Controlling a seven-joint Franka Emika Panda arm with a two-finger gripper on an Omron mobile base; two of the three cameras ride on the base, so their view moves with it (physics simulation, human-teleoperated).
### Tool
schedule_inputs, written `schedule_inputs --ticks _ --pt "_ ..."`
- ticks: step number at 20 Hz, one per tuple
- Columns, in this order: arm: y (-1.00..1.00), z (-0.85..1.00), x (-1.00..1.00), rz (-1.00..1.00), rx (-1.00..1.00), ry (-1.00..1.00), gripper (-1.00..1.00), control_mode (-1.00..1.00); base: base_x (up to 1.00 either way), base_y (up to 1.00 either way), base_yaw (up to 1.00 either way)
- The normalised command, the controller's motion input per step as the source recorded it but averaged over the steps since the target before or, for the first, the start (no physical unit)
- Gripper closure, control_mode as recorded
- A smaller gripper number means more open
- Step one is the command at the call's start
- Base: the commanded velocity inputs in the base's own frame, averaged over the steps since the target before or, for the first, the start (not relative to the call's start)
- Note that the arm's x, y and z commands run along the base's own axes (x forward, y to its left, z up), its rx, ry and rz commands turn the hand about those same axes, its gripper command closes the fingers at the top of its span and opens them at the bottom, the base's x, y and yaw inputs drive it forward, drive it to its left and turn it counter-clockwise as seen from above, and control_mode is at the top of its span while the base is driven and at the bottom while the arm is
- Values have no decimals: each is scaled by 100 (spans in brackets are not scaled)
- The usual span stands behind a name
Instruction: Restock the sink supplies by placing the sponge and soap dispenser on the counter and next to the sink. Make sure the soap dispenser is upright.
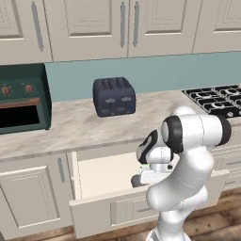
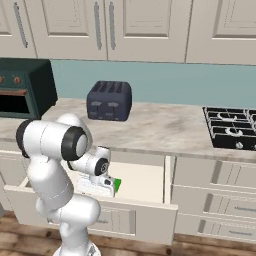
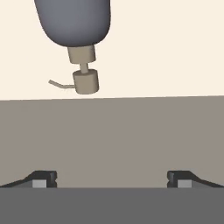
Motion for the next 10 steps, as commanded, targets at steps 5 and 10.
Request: schedule_inputs --ticks 5,10 --pt "0 16 -7 0 0 -1 -100 -100 0 0 0" --pt "0 0 9 1 0 0 -100 -100 0 0 0"
